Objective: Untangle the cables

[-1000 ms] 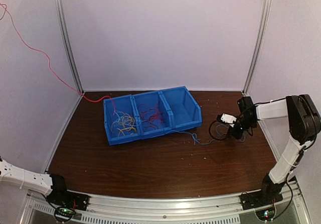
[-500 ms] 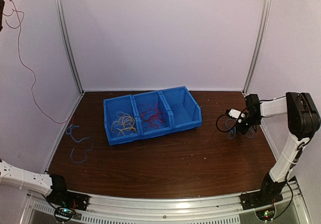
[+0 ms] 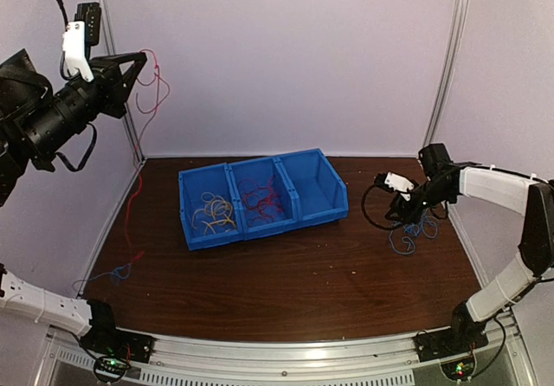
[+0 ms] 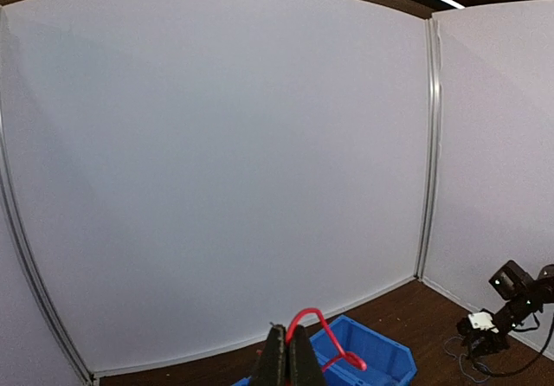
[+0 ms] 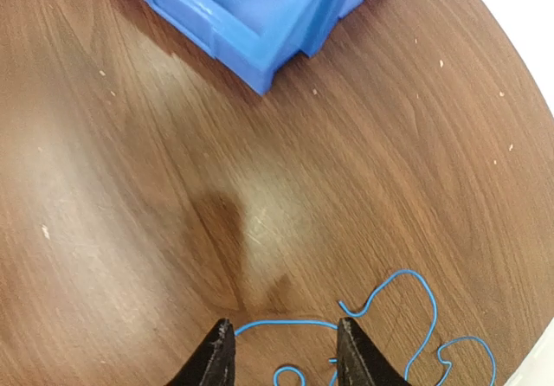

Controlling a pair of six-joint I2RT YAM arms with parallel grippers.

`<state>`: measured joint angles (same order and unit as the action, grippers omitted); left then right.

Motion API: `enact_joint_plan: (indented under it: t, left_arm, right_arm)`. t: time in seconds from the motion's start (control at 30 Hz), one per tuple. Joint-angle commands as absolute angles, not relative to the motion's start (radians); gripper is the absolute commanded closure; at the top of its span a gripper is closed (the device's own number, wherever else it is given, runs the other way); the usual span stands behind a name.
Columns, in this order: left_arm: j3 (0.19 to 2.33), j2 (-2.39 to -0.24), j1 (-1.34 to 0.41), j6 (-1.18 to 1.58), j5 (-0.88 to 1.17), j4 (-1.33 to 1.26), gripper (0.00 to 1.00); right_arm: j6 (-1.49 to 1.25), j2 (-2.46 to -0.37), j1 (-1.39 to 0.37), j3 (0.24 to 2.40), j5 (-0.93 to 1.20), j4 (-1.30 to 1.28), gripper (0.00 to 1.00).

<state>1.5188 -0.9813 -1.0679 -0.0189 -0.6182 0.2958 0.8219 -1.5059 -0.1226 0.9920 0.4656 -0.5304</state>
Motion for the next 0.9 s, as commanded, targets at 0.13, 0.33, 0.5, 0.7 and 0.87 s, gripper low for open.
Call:
enact_joint_plan:
  t: [0.13, 0.33, 0.5, 0.7, 0.87]
  left_arm:
    - [1.730, -1.132, -1.072, 0.100, -0.184, 0.314, 1.00]
    - [1.788, -1.186, -1.072, 0.120, -0.018, 0.265, 1.00]
    - [1.532, -1.122, -1.072, 0.138, -0.152, 0.126, 1.00]
    - [1.102, -1.040, -1.072, 0.313, -0.266, -0.037, 1.00]
    - [0.933, -0.965, -1.072, 0.414, -0.323, -0.035, 1.00]
  right_arm:
    - [0.746, -1.439, -0.143, 1.090, 0.662, -0.622, 0.54]
    - [0.729, -1.455, -0.155, 1.087, 0.723, -0.609, 0.53]
    - [0.746, -1.455, -0.198, 1.062, 0.736, -0.606, 0.53]
    - [0.810, -1.466, -0.323, 0.987, 0.649, -0.592, 0.45]
    - [0.881, -1.523, -0.449, 0.954, 0.560, -0.563, 0.43]
